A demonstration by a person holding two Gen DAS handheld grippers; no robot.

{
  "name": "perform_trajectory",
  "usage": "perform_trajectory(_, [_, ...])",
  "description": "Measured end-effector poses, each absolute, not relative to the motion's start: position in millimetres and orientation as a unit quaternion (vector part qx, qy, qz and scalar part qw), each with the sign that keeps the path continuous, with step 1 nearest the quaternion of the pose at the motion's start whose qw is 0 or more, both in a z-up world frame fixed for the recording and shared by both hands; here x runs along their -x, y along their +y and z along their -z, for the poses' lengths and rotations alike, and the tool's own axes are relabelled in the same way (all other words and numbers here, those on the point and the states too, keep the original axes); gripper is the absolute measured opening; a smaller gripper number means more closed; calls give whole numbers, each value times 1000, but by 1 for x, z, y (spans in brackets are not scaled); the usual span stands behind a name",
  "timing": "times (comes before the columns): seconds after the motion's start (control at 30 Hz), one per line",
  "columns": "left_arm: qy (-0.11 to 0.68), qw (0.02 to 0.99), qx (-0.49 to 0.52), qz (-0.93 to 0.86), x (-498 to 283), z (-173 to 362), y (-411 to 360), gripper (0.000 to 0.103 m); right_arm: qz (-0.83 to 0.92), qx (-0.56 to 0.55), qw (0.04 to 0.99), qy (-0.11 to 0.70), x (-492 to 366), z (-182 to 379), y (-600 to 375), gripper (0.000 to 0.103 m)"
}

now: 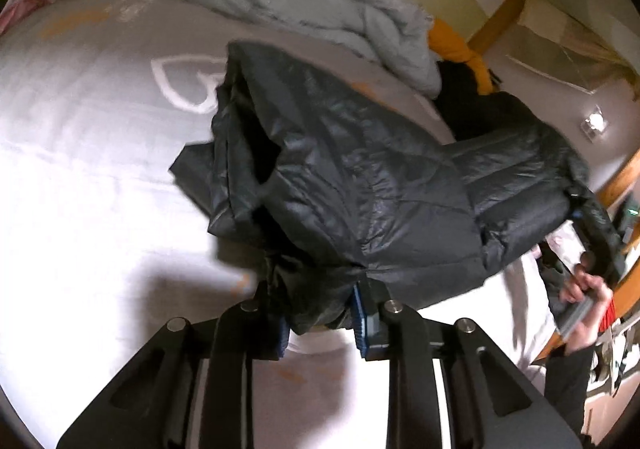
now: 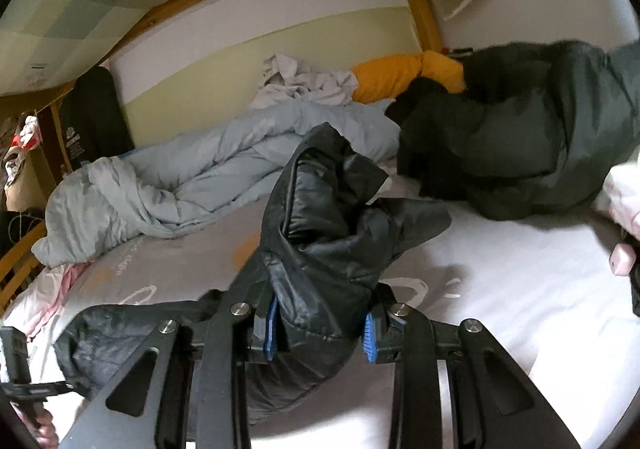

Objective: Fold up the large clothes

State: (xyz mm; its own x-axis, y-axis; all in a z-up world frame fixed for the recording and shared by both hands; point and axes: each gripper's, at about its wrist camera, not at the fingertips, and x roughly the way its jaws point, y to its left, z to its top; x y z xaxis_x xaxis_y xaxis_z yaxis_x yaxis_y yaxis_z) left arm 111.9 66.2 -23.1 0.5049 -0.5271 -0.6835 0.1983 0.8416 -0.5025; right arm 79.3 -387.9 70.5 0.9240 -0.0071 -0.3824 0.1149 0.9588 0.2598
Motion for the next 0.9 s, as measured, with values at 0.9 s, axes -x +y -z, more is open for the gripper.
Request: perform_trajectory(0.9, [378,909,104,139,-116,-20,93,59,-160,-40,956,244,-84,-21,-118,33])
